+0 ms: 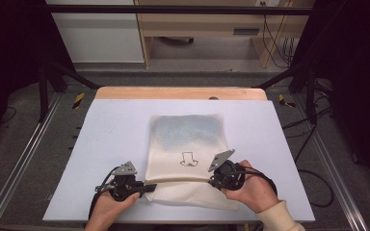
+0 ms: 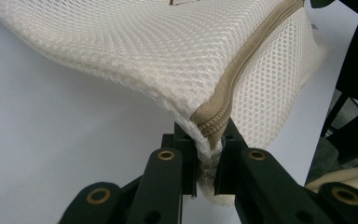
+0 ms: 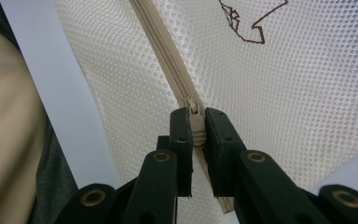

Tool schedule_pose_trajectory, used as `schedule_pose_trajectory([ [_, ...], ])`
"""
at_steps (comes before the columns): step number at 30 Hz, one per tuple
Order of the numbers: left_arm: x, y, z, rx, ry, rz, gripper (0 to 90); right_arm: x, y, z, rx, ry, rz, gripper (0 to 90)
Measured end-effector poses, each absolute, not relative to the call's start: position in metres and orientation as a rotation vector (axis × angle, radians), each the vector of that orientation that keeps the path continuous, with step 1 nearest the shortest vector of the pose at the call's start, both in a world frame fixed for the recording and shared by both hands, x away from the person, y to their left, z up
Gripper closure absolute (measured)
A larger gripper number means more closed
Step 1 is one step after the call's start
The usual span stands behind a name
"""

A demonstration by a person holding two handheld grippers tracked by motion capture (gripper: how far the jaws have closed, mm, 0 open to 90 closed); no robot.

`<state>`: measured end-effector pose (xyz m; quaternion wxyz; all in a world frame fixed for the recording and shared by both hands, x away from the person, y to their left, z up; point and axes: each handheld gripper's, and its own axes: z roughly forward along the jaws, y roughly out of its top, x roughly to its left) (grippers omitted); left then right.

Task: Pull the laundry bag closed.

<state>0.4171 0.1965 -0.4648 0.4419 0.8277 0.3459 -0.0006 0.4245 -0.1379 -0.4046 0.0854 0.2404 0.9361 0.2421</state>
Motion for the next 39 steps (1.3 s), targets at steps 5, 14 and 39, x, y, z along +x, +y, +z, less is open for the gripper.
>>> schedule_pose_trajectory([
  [5, 0.417, 0.198, -0.464, 2.052, 0.857, 0.005, 82.4, 0.423, -0.141, -0.405, 0.731, 2.780, 0.718, 82.1],
  [14, 0.418, 0.198, -0.464, 2.052, 0.859, 0.008, 82.4, 0.421, -0.150, -0.406, 0.755, 2.775, 0.706, 82.1],
  [39, 0.420, 0.201, -0.466, 2.023, 0.867, -0.026, 82.4, 0.415, -0.183, -0.411, 0.839, 2.728, 0.723, 82.0],
])
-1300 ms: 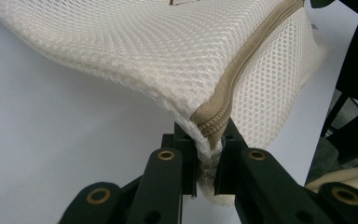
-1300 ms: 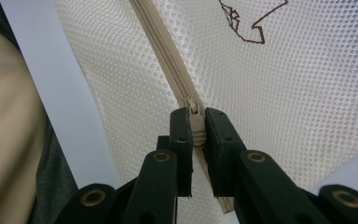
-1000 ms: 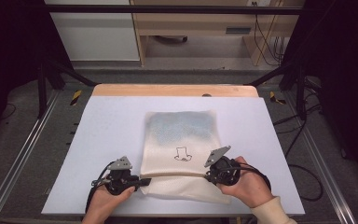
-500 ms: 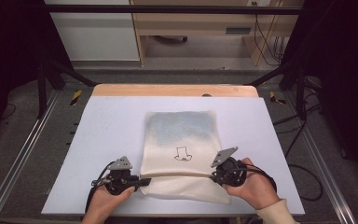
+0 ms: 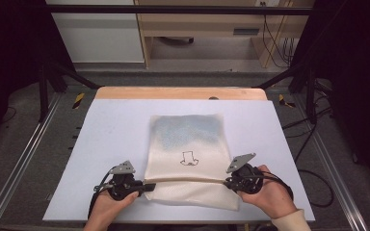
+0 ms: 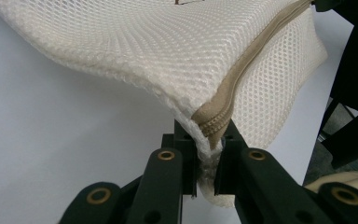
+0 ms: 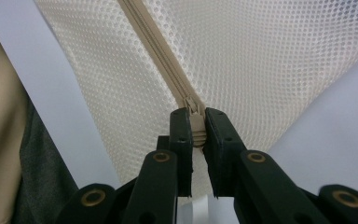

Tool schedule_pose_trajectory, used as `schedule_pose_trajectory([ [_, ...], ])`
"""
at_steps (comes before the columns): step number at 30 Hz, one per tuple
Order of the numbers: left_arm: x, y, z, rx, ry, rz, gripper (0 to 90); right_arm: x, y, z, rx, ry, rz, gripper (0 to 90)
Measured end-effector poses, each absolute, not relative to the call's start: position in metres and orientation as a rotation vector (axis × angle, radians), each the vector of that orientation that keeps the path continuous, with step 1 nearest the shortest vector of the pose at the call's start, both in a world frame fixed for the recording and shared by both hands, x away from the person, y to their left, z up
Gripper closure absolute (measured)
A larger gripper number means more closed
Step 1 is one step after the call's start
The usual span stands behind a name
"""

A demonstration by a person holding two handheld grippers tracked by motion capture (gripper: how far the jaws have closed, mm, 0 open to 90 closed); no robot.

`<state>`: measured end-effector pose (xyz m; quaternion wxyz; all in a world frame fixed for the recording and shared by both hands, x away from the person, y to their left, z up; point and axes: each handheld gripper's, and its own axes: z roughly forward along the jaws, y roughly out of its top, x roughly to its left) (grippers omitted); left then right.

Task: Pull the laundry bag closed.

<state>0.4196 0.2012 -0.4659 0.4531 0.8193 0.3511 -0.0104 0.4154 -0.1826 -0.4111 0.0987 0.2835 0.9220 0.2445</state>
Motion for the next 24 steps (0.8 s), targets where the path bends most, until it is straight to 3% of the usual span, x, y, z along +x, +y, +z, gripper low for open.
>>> schedule_pose_trajectory([
  [24, 0.420, 0.202, -0.466, 2.023, 0.866, -0.028, 82.4, 0.415, -0.198, -0.421, 0.916, 2.715, 0.713, 82.0],
])
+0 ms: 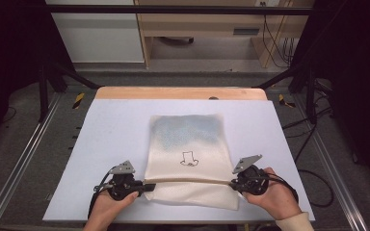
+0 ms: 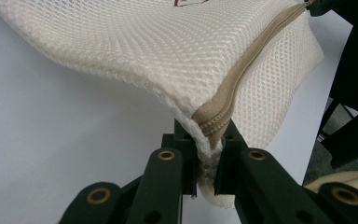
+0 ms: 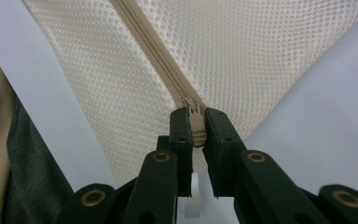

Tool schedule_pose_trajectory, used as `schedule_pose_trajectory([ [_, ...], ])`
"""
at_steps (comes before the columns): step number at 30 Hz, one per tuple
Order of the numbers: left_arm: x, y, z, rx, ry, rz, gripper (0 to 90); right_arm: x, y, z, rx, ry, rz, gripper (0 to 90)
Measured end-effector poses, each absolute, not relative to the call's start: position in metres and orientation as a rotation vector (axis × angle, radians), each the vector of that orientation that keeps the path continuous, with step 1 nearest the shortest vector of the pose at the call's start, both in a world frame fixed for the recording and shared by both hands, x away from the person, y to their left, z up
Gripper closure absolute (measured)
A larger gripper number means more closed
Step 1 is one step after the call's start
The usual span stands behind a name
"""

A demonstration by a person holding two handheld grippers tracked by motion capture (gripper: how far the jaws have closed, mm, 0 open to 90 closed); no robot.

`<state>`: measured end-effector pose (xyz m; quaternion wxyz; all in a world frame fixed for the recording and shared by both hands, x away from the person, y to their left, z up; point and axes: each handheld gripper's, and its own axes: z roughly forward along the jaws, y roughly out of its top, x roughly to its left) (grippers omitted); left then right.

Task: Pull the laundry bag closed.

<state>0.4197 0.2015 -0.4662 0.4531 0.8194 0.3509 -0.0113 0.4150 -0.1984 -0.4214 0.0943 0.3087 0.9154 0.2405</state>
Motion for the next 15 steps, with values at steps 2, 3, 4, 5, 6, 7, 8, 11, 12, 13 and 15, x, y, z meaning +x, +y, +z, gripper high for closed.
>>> schedule_pose_trajectory([
  [2, 0.4197, 0.2016, -0.4661, 2.023, 0.867, -0.027, 82.4, 0.4154, -0.1987, -0.4218, 0.910, 2.716, 0.720, 82.0],
  [3, 0.4200, 0.2019, -0.4661, 2.023, 0.866, -0.024, 82.4, 0.4156, -0.1990, -0.4222, 0.906, 2.718, 0.714, 82.0],
  [4, 0.4200, 0.2021, -0.4658, 2.021, 0.865, -0.022, 82.4, 0.4152, -0.1990, -0.4222, 0.913, 2.717, 0.715, 82.0],
  [5, 0.4200, 0.2021, -0.4658, 2.021, 0.865, -0.022, 82.4, 0.4152, -0.1990, -0.4222, 0.913, 2.717, 0.715, 82.0],
  [6, 0.4198, 0.2021, -0.4656, 2.019, 0.867, -0.024, 82.4, 0.4155, -0.1995, -0.4223, 0.909, 2.716, 0.714, 82.0],
  [7, 0.4199, 0.2022, -0.4655, 2.020, 0.866, -0.024, 82.4, 0.4153, -0.1998, -0.4225, 0.912, 2.718, 0.710, 82.0],
  [8, 0.4201, 0.2025, -0.4654, 2.019, 0.864, -0.022, 82.4, 0.4153, -0.2003, -0.4228, 0.915, 2.716, 0.711, 82.0],
  [11, 0.4202, 0.2026, -0.4652, 2.018, 0.862, -0.021, 82.4, 0.4153, -0.2014, -0.4237, 0.926, 2.713, 0.716, 82.0],
  [12, 0.4202, 0.2026, -0.4652, 2.018, 0.862, -0.022, 82.4, 0.4153, -0.2014, -0.4237, 0.926, 2.713, 0.716, 82.0],
  [13, 0.4202, 0.2026, -0.4651, 2.018, 0.861, -0.022, 82.4, 0.4153, -0.2016, -0.4240, 0.928, 2.713, 0.718, 82.0],
  [15, 0.4201, 0.2027, -0.4649, 2.015, 0.864, -0.023, 82.4, 0.4152, -0.2025, -0.4250, 0.930, 2.714, 0.715, 82.0],
])
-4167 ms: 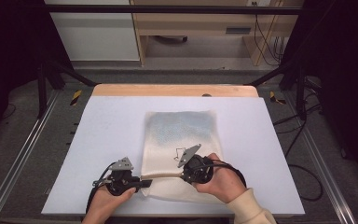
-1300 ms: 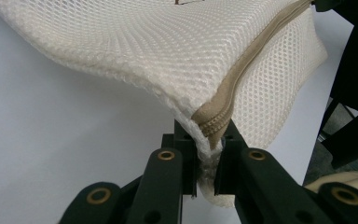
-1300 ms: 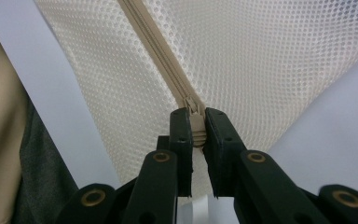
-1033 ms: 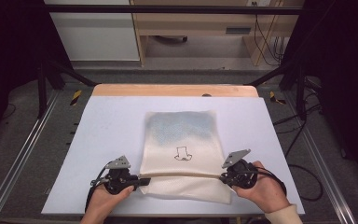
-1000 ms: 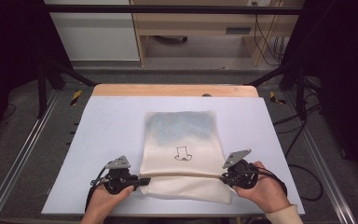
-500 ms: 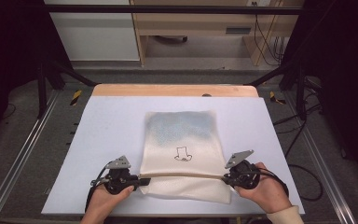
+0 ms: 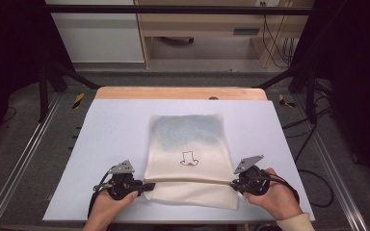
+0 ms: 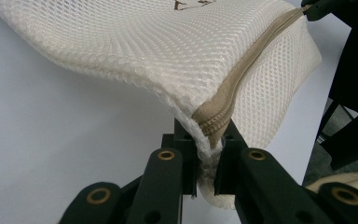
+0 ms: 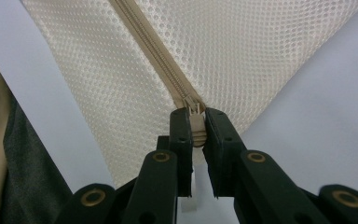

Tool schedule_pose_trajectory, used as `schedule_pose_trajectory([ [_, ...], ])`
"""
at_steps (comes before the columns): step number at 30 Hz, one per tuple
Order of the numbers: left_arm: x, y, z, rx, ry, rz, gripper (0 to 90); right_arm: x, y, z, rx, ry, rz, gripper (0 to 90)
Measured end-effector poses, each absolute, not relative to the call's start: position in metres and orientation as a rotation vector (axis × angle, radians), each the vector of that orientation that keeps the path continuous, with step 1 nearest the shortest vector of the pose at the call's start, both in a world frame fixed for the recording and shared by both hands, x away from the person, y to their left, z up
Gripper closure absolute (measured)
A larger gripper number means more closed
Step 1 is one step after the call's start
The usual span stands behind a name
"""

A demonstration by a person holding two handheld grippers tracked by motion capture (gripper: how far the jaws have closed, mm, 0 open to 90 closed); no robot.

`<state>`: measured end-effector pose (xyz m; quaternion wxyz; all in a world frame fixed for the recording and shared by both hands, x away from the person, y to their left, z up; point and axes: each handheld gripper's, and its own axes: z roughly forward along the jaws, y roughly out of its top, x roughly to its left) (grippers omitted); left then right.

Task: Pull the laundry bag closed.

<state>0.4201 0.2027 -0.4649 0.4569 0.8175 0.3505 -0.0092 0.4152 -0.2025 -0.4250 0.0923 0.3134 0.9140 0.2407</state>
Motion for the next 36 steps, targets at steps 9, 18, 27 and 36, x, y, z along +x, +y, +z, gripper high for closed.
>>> schedule_pose_trajectory([
  [9, 0.420, 0.203, -0.464, 2.014, 0.861, -0.020, 82.4, 0.415, -0.205, -0.426, 0.937, 2.712, 0.722, 82.0],
  [18, 0.420, 0.204, -0.464, 2.010, 0.861, -0.021, 82.4, 0.415, -0.206, -0.427, 0.946, 2.711, 0.714, 82.0],
  [27, 0.421, 0.204, -0.463, 2.007, 0.852, -0.025, 82.4, 0.413, -0.208, -0.430, 0.952, 2.711, 0.715, 82.0],
  [36, 0.421, 0.204, -0.465, 2.011, 0.850, -0.035, 82.4, 0.413, -0.209, -0.437, 0.964, 2.711, 0.720, 82.0],
])
